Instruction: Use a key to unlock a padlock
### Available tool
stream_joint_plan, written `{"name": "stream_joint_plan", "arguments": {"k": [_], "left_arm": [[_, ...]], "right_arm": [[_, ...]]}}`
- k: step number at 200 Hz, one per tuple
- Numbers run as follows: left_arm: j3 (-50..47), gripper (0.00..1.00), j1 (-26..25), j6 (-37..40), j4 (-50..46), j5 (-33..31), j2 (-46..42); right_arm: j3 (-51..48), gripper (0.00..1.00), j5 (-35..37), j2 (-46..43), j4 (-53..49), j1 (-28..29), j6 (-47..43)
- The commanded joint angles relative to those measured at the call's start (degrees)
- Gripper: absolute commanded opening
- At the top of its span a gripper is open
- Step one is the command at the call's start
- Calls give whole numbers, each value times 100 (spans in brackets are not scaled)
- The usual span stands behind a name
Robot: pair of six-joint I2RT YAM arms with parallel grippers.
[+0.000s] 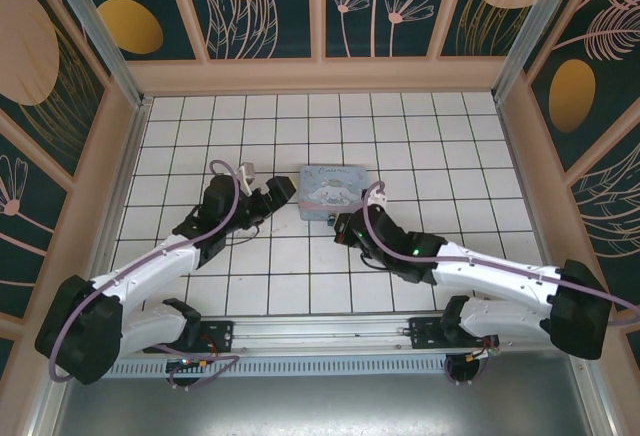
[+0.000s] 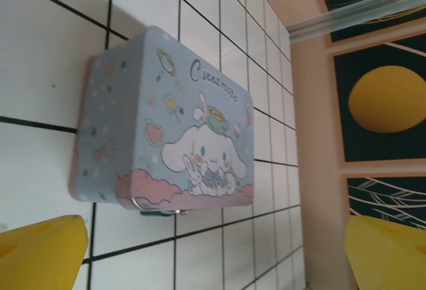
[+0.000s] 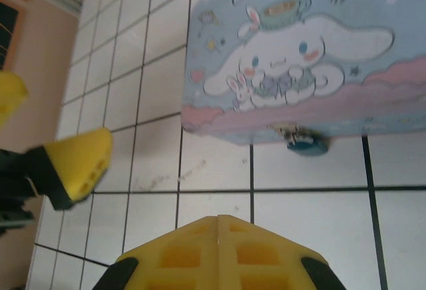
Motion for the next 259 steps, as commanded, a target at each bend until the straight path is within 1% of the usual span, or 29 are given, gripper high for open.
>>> {"name": "stream_joint_plan", "arguments": {"k": [1,31,66,84,122,157,203,221,259], "left_arm": [[-219,98,20,-948,1140,591,140],[-205,96,-73,-1729,1648,768,225],[-93,94,-296,-2259,2010,711,247],[-144,94,-392,-2488,2251,544,272],[-407,93,-543,-3106,3269,250,492],[-429,91,-630,-3391,3824,71,695],[-488,88,-709,-3804,4545,-101,877],[-476,87,-716,-3880,4668,-134,890],[-504,87,-725,-3861,4563,-173,821]], "right_arm": [[74,0,3,-151,258,-151,-178],[328,0,80,-82,451,-270,-260],[505,0,99,38,880,-358,-178],[539,0,179,67,1098,-374,10],[401,0,298,62,1774,-384,655],[247,0,330,175,2514,-383,1167],[490,0,206,707,2919,-380,1556],[564,0,105,960,3115,-383,1656],[761,0,-63,1352,3421,-358,1727]]}}
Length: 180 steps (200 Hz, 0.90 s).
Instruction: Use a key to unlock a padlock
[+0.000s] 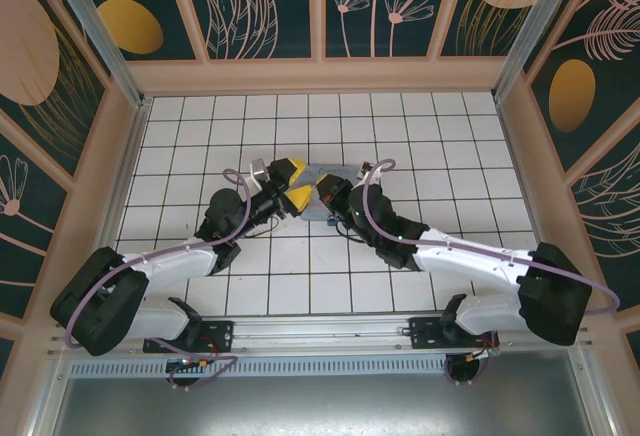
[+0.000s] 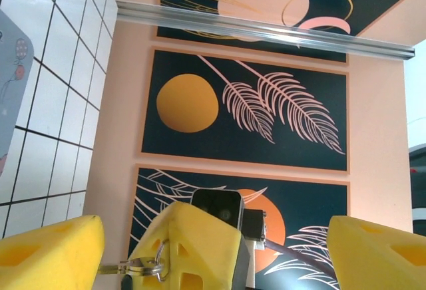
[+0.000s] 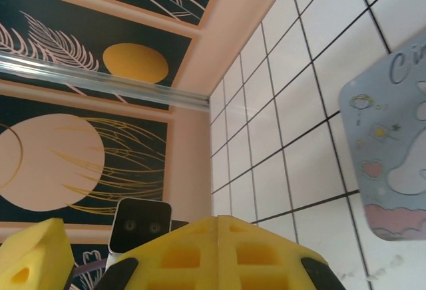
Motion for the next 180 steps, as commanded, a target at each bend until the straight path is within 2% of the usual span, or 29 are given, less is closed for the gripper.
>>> {"name": "stream_joint_plan", "arguments": {"k": [1,71,123,180], "left_arm": [[-59,87,-40,-103,292,-121,-50],[-247,87,-41,-21,236,-306,-3],[-212,86,-40,-78,402,-421,-26],[-259,76,-41,-62,368,-554,-148]], "right_arm": [[329,0,-148,249,583,-6,169],[640,0,-227,528,619,109,148],[527,0,-280,810,896,179,496],[132,0,79,617,858,205,820]]}}
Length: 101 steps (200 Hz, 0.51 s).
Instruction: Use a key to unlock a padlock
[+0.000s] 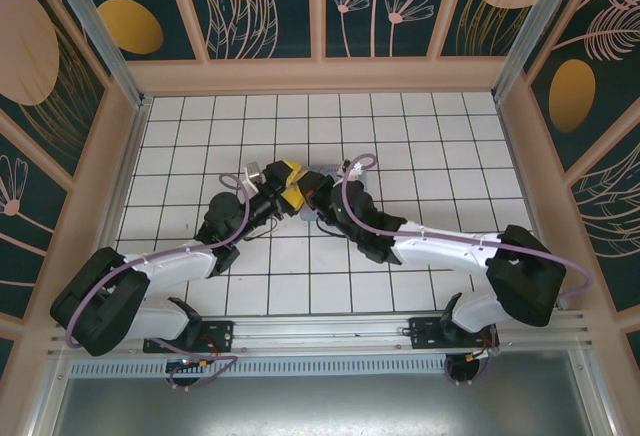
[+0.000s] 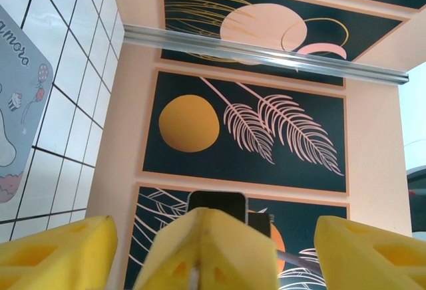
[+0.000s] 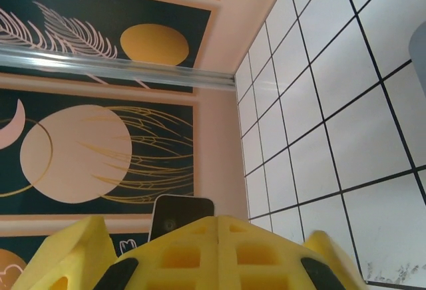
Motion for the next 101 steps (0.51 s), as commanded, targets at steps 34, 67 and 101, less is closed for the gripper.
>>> {"name": "stream_joint_plan", "arguments": {"k": [34,67,101], "left_arm": [[-100,72,-41,44,221,-177,-175],[-113,71,-40,62,193,-185,-183],[-131,68,-40,90,148,-185,-176]], "right_arm": [[-351,0,477,-362,5,37,329],[-412,0,559,-391,-22,36,392],[-426,0,553,-374,3,37,400]]}}
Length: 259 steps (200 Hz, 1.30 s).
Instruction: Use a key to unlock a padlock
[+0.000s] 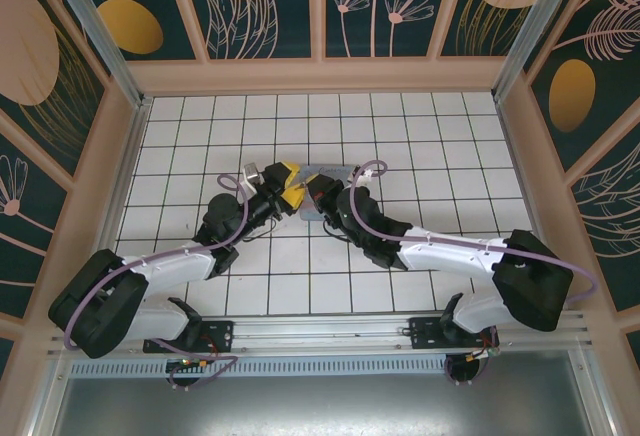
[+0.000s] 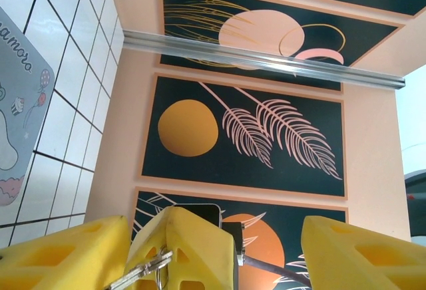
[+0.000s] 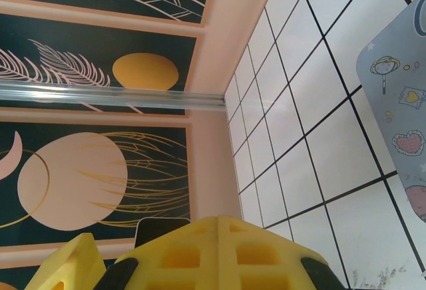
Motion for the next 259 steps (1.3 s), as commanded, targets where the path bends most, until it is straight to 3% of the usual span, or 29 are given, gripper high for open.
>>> {"name": "stream_joint_plan", "arguments": {"k": [1,85,171,259], "left_arm": [[-68,68,-40,85,157,-96,-103],[-125,59,-38,157,43,-113,-93],[-147,42,-40,235,-114,-148,-146],[-174,34,-40,277,-227,-191,-181]], "right_arm": [[-76,0,139,-115,17,32,90],[-98,0,113,-98,79,32,101],[-93,0,127,-80,74,54,110],[-26,0,87,8,99,59,114]]}}
